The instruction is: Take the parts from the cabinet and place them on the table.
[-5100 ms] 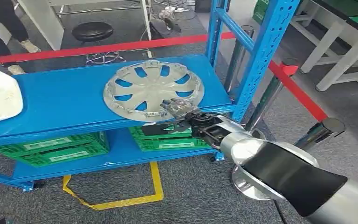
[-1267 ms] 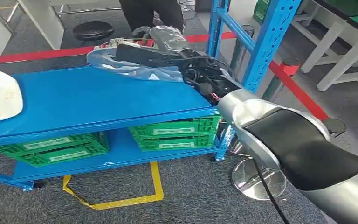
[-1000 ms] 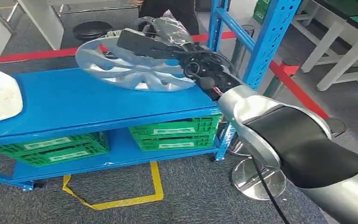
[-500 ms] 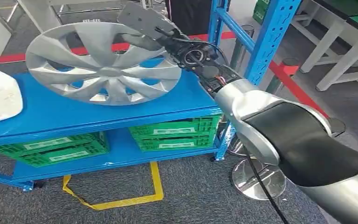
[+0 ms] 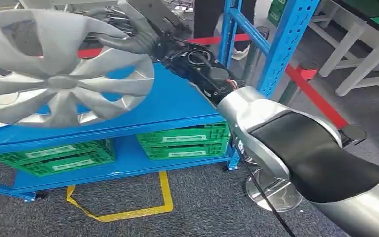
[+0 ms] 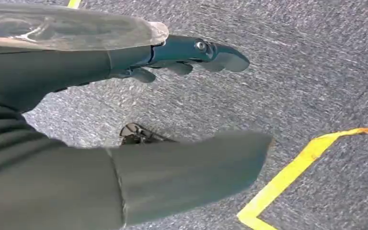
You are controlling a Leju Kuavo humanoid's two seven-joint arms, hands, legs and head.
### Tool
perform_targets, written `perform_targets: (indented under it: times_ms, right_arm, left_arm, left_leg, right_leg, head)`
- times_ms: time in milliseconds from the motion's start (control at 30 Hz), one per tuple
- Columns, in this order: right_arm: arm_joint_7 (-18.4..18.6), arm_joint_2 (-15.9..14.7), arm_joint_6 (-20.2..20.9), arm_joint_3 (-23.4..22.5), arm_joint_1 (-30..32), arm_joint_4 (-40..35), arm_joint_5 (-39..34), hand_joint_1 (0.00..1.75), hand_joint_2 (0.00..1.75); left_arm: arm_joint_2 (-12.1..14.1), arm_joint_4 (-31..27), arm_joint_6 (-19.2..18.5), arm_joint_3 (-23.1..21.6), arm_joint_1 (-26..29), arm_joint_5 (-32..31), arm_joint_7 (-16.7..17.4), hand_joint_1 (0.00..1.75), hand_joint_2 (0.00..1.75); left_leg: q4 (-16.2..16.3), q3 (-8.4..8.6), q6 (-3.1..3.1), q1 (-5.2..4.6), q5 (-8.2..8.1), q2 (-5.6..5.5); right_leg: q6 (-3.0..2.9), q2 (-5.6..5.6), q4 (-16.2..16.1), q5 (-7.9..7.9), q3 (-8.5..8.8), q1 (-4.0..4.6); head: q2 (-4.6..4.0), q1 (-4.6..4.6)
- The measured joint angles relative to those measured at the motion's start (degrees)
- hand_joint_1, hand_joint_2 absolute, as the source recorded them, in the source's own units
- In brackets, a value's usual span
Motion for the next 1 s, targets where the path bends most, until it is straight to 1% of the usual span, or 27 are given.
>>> perform_targets:
  times_ms: [67,233,333,567,700,900,1000]
  right_arm:
    - [0.13,0.00,0.53,0.15,0.27,-0.22,-0.51,1.75,1.75]
    - [0.44,-0.02,2.58,0.74,1.44,-1.47,-4.99,1.75,1.75]
    - [0.48,0.04,3.50,1.51,2.77,-2.73,-6.45,1.75,1.75]
    - [2.73,0.61,3.45,4.59,6.72,-8.03,-9.69,1.75,1.75]
    - [3.69,0.90,3.26,6.39,8.51,-11.00,-10.34,1.75,1.75]
    - [3.80,1.05,2.78,8.40,9.81,-13.42,-10.78,1.75,1.75]
    - [3.69,1.27,2.40,9.29,10.46,-14.65,-10.91,1.75,1.75]
  left_arm:
    - [0.00,0.00,0.00,0.00,-0.02,-0.02,-0.02,0.00,1.75]
    - [-0.02,0.00,-0.42,0.02,-0.11,-0.02,-0.79,0.00,1.75]
    - [-0.07,0.00,-0.40,0.11,-0.10,0.04,-1.05,0.00,1.75]
    - [-0.07,0.00,-0.42,0.42,-0.08,0.20,-1.88,0.00,1.75]
    - [-0.09,0.00,-0.48,0.48,-0.07,0.20,-2.47,0.00,1.75]
    - [-0.13,0.00,1.55,0.98,-0.09,0.20,-3.21,0.00,1.75]
    - [-0.31,0.00,3.92,1.27,-0.11,-0.20,-3.30,0.00,1.75]
  left_leg:
    - [0.00,0.00,0.00,0.00,0.00,0.00]
    - [0.00,0.00,0.00,0.00,0.00,0.01]
    - [0.00,0.00,0.00,0.01,0.00,0.01]
    - [-0.01,0.00,0.00,0.01,0.00,0.01]
    - [-0.01,-0.01,0.00,0.01,0.00,0.01]
    - [-0.01,-0.01,0.00,0.01,0.00,0.01]
    - [-0.01,-0.01,0.00,0.01,0.00,0.01]
  right_leg:
    - [0.00,0.00,0.00,0.01,0.00,0.00]
    - [0.00,0.01,0.00,0.01,0.00,0.00]
    - [0.00,0.01,0.01,0.01,0.01,0.01]
    - [-0.01,0.02,0.01,0.00,0.00,0.02]
    - [-0.01,0.01,0.01,-0.01,0.00,0.02]
    - [0.00,0.02,0.00,0.00,0.00,0.01]
    - [-0.01,0.02,0.00,0.00,-0.01,0.01]
  head:
    - [0.00,0.00]
    - [0.00,0.00]
    - [0.00,-0.02]
    - [0.00,0.00]
    - [0.00,0.02]
    - [0.00,0.00]
    - [0.00,0.00]
